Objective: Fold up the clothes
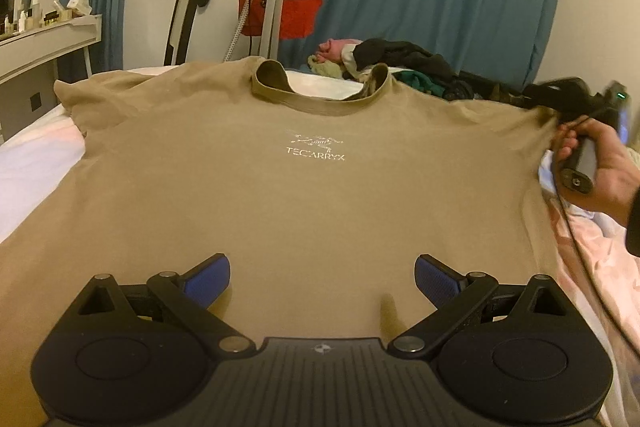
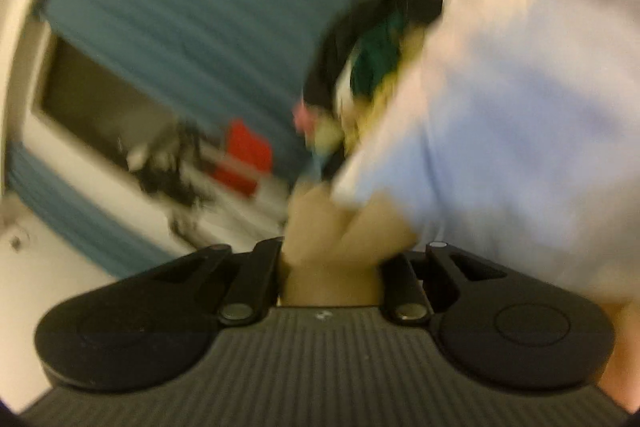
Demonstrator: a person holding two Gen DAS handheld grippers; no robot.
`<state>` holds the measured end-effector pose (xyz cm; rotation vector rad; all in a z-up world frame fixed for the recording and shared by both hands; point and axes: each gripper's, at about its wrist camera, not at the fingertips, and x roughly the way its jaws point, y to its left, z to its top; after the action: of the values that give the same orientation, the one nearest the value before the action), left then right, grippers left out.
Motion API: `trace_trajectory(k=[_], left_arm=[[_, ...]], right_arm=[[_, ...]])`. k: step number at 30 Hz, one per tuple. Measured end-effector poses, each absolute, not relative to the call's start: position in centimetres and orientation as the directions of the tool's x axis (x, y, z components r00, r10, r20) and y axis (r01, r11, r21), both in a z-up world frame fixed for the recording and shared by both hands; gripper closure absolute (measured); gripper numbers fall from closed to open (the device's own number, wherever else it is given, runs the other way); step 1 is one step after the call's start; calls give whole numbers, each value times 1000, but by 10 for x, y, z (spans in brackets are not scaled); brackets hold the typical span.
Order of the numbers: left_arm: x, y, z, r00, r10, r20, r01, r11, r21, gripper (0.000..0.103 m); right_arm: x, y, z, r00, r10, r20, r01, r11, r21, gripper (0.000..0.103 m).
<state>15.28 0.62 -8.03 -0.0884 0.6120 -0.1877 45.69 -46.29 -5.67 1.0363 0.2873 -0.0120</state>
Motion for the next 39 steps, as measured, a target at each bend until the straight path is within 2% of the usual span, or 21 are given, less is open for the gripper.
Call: trace_trajectory(k=[3, 4, 5, 6, 8, 12, 18, 24, 26, 31, 32, 34, 35, 39], left_arm=[[149, 7, -76, 811, -197, -551, 149, 980, -131, 3], [148, 7, -75, 814, -196, -547, 151, 980, -127, 3], [146, 6, -74, 818, -193, -541, 153, 981, -119, 3], [145, 6, -73, 823, -191, -535, 156, 982, -111, 3], [144, 4, -72, 827, -185, -531, 159, 983, -94, 3], [144, 4, -72, 823, -177, -540, 159, 984, -79, 3], [136, 11, -65, 829, -169, -533, 139, 986, -97, 3], [127, 17, -62, 826, -165, -540, 119, 986, -119, 3], [126, 18, -63, 826, -162, -539, 114, 986, -121, 3], [132, 21, -68, 822, -161, -546, 103, 985, -136, 3], [135, 22, -70, 819, -163, -550, 101, 985, -141, 3], [140, 23, -74, 813, -166, -559, 96, 984, -152, 3], [143, 22, -74, 811, -165, -561, 93, 984, -154, 3], [153, 21, -74, 805, -158, -572, 80, 984, -160, 3]], right_arm=[[430, -489, -52, 975, -40, -220, 211, 489, 847, 84], [423, -496, -55, 971, -69, -230, 235, 468, 852, 80], [417, -502, -59, 965, -85, -250, 261, 444, 857, 63], [410, -509, -63, 958, -101, -270, 287, 419, 862, 42], [390, -518, -71, 945, -102, -310, 325, 390, 862, 21], [346, -510, -87, 941, -17, -338, 315, 411, 855, 20], [320, -457, -119, 901, 199, -385, 278, 416, 866, 20], [361, -423, -125, 896, 147, -419, 279, 547, 789, 20], [370, -425, -126, 912, 131, -388, 258, 552, 793, 20], [406, -433, -106, 930, 99, -354, 231, 592, 772, 23], [419, -433, -101, 923, 91, -374, 240, 625, 743, 32], [441, -429, -89, 891, 65, -449, 281, 700, 657, 60], [444, -425, -80, 881, 47, -470, 289, 734, 615, 87], [447, -406, -40, 888, -8, -460, 249, 850, 464, 91]])
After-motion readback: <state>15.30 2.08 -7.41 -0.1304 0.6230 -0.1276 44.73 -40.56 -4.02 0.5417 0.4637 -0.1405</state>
